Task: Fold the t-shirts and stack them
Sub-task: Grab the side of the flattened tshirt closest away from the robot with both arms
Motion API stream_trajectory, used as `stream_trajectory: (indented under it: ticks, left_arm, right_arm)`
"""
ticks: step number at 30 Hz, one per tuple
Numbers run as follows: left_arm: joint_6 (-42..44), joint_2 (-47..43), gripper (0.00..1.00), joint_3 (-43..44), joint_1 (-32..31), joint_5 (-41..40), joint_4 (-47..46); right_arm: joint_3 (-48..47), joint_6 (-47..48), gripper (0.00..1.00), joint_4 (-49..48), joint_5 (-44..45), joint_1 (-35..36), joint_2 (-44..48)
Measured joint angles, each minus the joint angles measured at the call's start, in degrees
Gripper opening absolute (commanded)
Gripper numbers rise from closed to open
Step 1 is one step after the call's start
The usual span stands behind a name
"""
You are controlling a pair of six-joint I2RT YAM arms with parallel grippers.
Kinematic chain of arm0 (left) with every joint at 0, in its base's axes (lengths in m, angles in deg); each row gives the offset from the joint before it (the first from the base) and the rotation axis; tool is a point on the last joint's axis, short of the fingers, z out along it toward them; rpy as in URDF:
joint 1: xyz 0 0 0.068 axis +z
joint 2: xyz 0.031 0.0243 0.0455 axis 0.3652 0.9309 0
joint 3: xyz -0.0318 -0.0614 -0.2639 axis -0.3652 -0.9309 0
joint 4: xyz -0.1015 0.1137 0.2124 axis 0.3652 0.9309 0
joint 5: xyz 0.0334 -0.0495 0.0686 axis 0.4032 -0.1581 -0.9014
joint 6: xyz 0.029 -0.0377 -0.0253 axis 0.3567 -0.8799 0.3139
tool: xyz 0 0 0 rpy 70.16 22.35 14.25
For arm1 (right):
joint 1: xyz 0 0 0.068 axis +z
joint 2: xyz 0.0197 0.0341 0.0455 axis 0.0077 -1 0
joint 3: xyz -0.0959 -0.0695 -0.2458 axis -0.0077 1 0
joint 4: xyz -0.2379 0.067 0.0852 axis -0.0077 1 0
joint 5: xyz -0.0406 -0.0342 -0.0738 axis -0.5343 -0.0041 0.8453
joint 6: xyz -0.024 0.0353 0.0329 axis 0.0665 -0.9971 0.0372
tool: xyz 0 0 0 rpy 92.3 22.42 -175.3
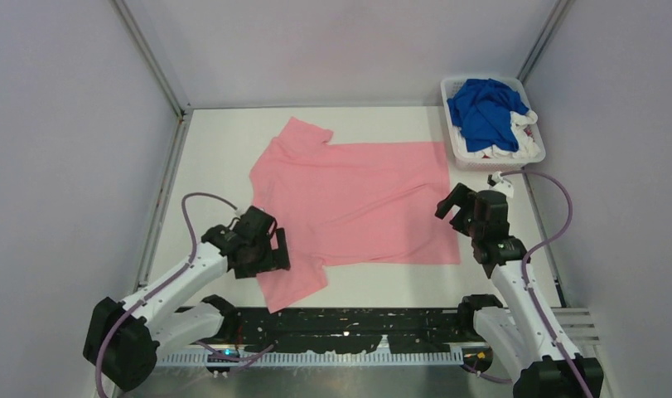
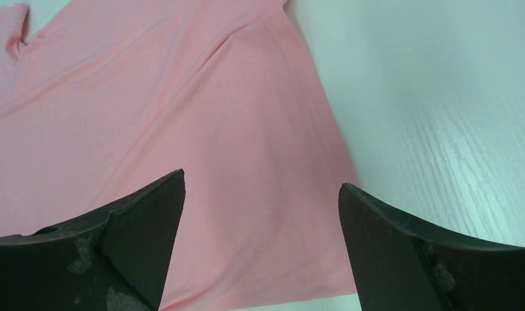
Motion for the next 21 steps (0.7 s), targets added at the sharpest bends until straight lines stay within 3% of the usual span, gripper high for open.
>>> stream_trajectory:
  ticks: [4,12,18,21]
  left_arm:
    - [-4.4,-5.6,0.88,-8.9,-7.3,0.0,2.6]
    - [-10.8,-12.6,0.6,-14.7,-16.0,1.7,2.5]
    - [-13.2,-10.6,0.48,-15.8,-19.2,2.5,2.6]
    - [-13.6,-7.6,0.34,-14.9,-20.1,1.8,2.7]
  right_arm:
    - [0.7,-0.2,0.95,0.3,1.9,0.0,3.9]
    - [0.7,-0.2,0.95,0.5,3.5,0.0,1.8]
    - [0.7,-0.2,0.95,0.7,4.3,0.0,0.4]
    - [0.7,-0.2,0.95,0.8,4.5,0.0,0.4]
